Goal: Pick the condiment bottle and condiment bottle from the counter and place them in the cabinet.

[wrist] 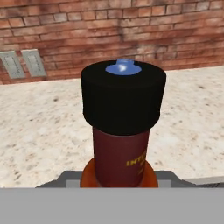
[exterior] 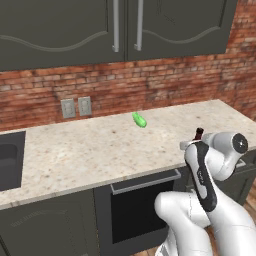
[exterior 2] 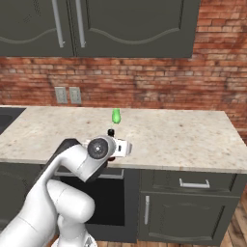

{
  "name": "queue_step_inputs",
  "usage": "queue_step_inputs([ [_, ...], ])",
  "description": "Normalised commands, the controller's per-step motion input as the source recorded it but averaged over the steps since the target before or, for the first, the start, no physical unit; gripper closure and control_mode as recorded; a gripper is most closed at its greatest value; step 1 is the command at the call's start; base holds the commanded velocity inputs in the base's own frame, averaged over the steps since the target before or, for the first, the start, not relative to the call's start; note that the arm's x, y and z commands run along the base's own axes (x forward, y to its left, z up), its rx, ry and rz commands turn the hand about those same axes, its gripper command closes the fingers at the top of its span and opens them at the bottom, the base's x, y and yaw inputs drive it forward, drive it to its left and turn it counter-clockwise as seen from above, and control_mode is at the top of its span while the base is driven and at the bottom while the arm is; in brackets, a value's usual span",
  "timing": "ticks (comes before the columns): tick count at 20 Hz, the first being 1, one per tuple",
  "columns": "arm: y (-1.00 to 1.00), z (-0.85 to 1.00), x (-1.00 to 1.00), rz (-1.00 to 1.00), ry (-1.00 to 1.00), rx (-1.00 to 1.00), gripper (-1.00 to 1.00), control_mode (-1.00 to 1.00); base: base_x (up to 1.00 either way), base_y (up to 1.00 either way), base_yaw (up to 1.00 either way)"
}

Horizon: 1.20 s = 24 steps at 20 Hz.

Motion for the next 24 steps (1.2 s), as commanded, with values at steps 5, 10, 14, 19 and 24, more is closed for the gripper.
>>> queue_step_inputs([
  [5, 0.06, 0.00, -0.32, 0.05, 0.00, 0.00, 1.00, -1.00, 0.00, 0.00, 0.00],
  [10, 0.09, 0.00, -0.13, 0.02, 0.00, 0.00, 1.00, -1.00, 0.00, 0.00, 0.00],
  [14, 0.05, 0.00, -0.19, 0.01, 0.00, 0.00, 1.00, -1.00, 0.00, 0.00, 0.00],
  [19, 0.03, 0.00, -0.20, 0.00, 0.00, 0.00, 1.00, -1.00, 0.00, 0.00, 0.00],
  [24, 0.01, 0.00, -0.13, 0.00, 0.00, 0.00, 1.00, 1.00, -0.04, 0.00, 0.00],
])
